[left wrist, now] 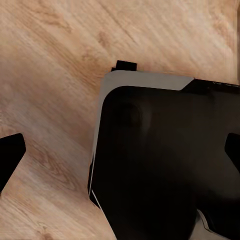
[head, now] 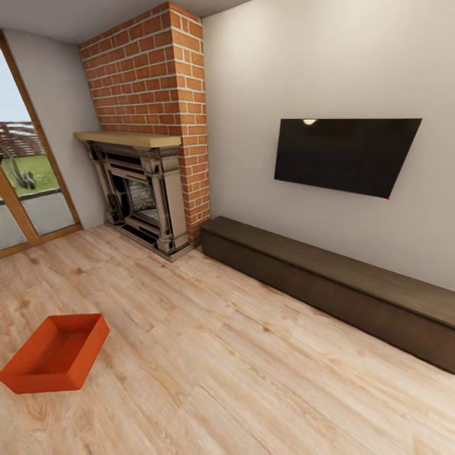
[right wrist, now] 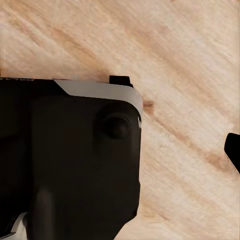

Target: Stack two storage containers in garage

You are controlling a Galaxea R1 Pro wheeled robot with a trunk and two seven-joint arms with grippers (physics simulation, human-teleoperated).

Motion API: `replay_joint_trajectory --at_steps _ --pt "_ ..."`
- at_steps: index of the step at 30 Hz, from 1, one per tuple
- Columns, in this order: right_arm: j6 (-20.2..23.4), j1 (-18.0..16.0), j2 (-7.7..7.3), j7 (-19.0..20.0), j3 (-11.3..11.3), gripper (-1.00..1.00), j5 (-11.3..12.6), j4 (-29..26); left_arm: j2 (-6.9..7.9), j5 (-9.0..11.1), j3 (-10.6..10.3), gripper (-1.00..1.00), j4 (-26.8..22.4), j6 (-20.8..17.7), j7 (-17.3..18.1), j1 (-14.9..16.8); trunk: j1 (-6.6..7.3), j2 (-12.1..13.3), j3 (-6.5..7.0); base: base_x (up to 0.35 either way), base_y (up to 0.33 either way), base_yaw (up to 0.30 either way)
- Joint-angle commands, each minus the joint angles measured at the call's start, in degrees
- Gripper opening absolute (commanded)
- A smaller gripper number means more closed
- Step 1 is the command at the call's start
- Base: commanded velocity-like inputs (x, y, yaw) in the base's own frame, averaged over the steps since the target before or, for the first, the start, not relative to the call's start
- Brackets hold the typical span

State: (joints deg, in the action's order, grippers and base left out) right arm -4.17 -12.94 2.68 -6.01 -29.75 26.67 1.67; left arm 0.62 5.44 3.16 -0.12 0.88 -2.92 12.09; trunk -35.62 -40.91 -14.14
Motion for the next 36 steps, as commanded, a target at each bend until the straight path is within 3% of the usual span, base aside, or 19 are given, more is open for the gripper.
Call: replay_joint_trajectory --at_steps 1,36 --pt "-0.31 -0.07 0.05 -0.05 -0.48 1.00 0.54 0.18 0.00 0.45 0.27 1.00 0.03 0.09 0.00 0.04 -0.04 -0.06 -0.07 0.325 0.000 0.000" --pt "-0.31 -0.07 0.05 -0.05 -0.57 1.00 0.57 0.18 0.00 0.45 0.26 1.00 0.01 0.09 0.01 0.04 -0.04 -0.06 -0.07 0.325 0.000 0.000"
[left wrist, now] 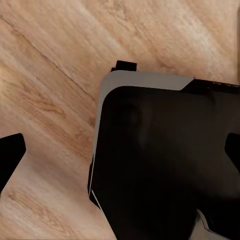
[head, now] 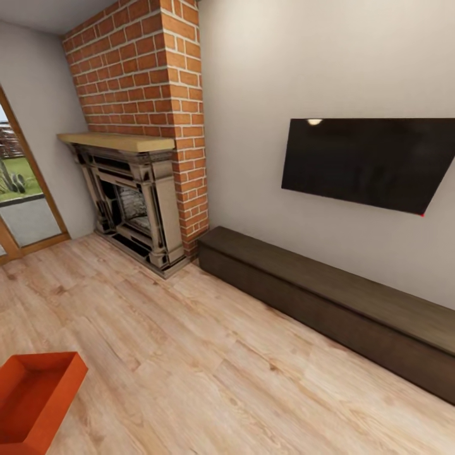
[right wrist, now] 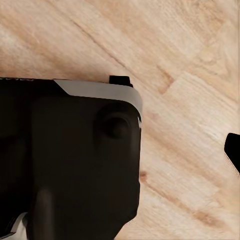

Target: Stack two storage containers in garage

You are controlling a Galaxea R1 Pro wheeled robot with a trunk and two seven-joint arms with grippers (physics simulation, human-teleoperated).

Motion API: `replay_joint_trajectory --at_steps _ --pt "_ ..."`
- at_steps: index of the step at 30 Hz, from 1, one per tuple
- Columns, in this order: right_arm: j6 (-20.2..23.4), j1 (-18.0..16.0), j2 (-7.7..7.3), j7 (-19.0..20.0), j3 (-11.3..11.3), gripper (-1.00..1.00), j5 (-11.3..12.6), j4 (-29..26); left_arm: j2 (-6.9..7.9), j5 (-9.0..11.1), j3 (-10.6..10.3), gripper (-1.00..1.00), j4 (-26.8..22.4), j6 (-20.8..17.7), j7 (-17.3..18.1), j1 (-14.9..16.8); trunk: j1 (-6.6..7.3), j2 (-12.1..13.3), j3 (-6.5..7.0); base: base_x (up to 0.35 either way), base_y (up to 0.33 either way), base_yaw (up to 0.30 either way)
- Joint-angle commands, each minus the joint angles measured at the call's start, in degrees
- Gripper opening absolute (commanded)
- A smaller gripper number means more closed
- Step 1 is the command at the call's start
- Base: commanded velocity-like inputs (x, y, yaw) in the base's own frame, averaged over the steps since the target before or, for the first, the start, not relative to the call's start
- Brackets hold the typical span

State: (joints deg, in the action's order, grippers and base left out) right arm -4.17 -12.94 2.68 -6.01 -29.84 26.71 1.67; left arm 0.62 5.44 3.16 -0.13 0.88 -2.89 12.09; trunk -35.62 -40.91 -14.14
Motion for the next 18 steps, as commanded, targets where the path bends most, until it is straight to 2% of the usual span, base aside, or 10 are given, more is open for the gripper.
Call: replay_joint_trajectory --at_steps 1,8,18 --pt "-0.31 -0.07 0.05 -0.05 -0.48 1.00 0.53 0.18 0.00 0.45 0.27 1.00 0.03 0.09 -0.01 0.04 -0.04 -0.06 -0.07 0.325 0.000 0.000" --pt "-0.31 -0.07 0.05 -0.05 -0.48 1.00 0.53 0.18 0.00 0.45 0.27 1.00 0.04 0.11 -0.03 0.04 -0.04 -0.06 -0.07 0.325 0.000 0.035" --pt "-0.33 -0.07 0.05 -0.05 -0.48 1.00 0.53 0.18 0.00 0.45 0.27 1.00 0.04 0.16 -0.03 0.04 -0.04 -0.06 -0.07 0.325 0.000 0.246"
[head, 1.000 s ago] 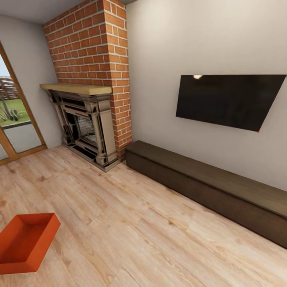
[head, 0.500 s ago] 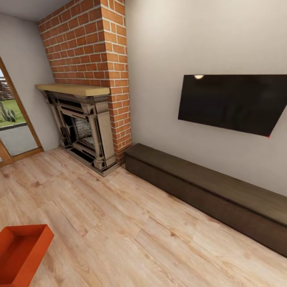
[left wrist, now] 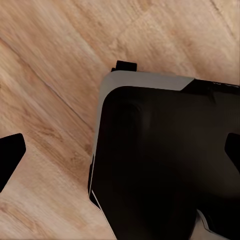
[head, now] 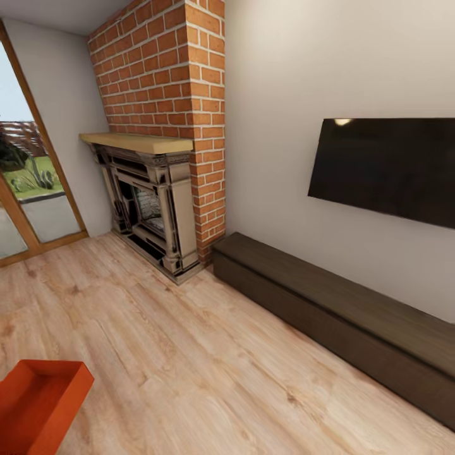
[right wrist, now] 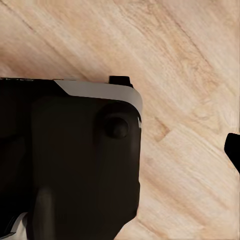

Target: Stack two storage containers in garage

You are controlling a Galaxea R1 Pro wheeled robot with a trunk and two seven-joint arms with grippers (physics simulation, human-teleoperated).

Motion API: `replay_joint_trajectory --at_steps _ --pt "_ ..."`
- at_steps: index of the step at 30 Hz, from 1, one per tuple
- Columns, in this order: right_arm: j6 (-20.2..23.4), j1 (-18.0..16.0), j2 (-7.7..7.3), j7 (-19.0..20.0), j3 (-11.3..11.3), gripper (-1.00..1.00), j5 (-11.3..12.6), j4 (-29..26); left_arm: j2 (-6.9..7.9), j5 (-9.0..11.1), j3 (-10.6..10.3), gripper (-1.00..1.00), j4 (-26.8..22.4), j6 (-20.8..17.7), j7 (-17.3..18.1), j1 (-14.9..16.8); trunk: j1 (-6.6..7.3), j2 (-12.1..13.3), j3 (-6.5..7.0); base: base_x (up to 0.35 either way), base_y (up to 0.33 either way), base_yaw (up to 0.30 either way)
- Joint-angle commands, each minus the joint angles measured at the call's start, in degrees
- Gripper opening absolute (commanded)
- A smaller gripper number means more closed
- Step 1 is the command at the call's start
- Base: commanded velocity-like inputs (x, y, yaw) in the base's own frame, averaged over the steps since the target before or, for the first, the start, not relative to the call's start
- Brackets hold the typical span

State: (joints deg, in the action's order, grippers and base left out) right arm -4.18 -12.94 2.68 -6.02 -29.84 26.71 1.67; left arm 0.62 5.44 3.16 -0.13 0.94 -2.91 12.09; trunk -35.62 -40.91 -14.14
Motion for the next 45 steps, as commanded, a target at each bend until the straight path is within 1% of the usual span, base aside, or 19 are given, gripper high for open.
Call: replay_joint_trajectory --at_steps 1,35,39,45 --pt "-0.31 -0.07 0.05 -0.05 -0.48 1.00 0.54 0.18 -0.01 0.46 0.27 1.00 0.04 0.11 -0.04 0.04 -0.04 -0.06 -0.07 0.325 0.000 0.273" --pt "-0.32 -0.07 0.20 -0.05 -0.48 1.00 0.54 0.18 -0.01 0.45 0.27 1.00 -0.03 0.20 -0.08 0.04 -0.04 -0.06 -0.07 0.322 0.000 0.274" --pt "-0.32 -0.07 0.22 -0.05 -0.48 1.00 0.54 0.18 -0.01 0.45 0.27 1.00 -0.03 0.20 -0.08 0.04 -0.04 -0.06 -0.07 0.223 0.000 0.274" --pt "-0.30 -0.07 0.20 -0.05 -0.48 1.00 0.54 0.18 -0.01 0.44 0.27 1.00 -0.05 0.21 -0.08 0.04 -0.04 -0.06 -0.07 0.046 0.000 0.274"
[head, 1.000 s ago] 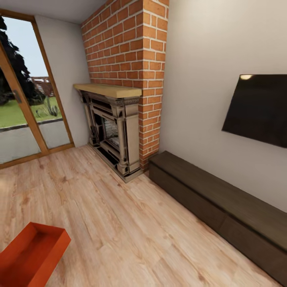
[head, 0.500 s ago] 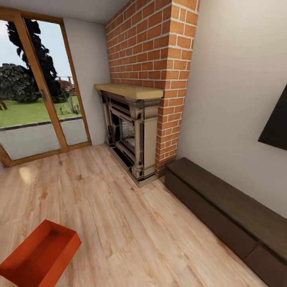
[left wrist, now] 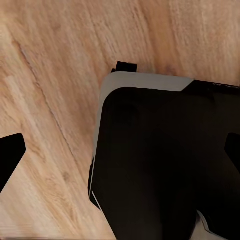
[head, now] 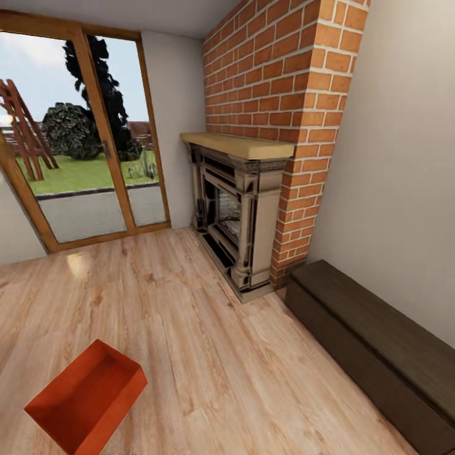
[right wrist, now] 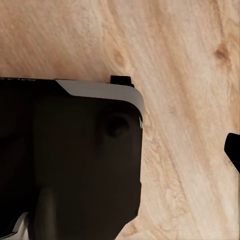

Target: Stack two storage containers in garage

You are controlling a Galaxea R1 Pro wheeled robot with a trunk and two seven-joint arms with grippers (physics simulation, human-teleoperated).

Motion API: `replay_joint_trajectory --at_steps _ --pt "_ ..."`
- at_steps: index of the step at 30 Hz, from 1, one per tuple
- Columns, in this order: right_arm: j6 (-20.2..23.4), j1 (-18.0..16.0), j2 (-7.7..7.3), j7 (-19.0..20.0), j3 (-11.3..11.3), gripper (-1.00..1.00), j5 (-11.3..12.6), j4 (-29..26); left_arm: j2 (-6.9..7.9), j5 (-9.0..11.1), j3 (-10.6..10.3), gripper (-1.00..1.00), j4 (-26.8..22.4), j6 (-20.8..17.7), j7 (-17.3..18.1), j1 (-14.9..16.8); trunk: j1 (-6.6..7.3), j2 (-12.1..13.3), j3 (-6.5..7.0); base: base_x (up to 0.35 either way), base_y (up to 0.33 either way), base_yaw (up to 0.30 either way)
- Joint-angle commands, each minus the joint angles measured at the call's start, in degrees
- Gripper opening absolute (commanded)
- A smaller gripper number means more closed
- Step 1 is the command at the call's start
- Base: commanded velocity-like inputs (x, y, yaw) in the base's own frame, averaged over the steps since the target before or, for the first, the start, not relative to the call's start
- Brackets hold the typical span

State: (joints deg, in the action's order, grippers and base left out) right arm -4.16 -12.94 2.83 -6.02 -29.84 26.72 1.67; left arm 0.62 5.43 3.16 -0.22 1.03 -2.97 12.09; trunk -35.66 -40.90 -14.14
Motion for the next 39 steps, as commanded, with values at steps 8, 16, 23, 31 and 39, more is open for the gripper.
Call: replay_joint_trajectory --at_steps 8,16,23,31,39 --pt "-0.36 -0.07 0.04 -0.04 -0.48 1.00 0.52 0.18 -0.01 0.45 0.27 1.00 0.04 0.11 -0.02 0.04 -0.01 -0.06 -0.08 0.002 0.000 0.274" --pt "-0.36 -0.07 -0.05 -0.04 -0.48 1.00 0.53 0.18 -0.02 0.44 0.25 1.00 0.04 0.03 0.00 0.04 -0.01 -0.06 -0.08 0.072 0.000 0.274" --pt "-0.36 -0.07 -0.01 -0.04 -0.48 1.00 0.51 0.18 -0.01 0.41 0.26 1.00 0.04 0.02 -0.01 0.04 -0.01 -0.06 -0.08 0.313 0.000 0.274" --pt "-0.32 -0.07 0.07 -0.04 -0.48 1.00 0.45 0.18 -0.01 0.45 0.27 1.00 0.04 0.02 -0.02 0.04 -0.01 -0.06 -0.08 0.171 0.000 0.274" --pt "-0.32 -0.07 0.07 -0.04 -0.48 1.00 0.44 0.18 -0.01 0.46 0.27 1.00 0.04 0.02 -0.02 0.04 -0.01 -0.06 -0.08 0.007 0.000 0.274"
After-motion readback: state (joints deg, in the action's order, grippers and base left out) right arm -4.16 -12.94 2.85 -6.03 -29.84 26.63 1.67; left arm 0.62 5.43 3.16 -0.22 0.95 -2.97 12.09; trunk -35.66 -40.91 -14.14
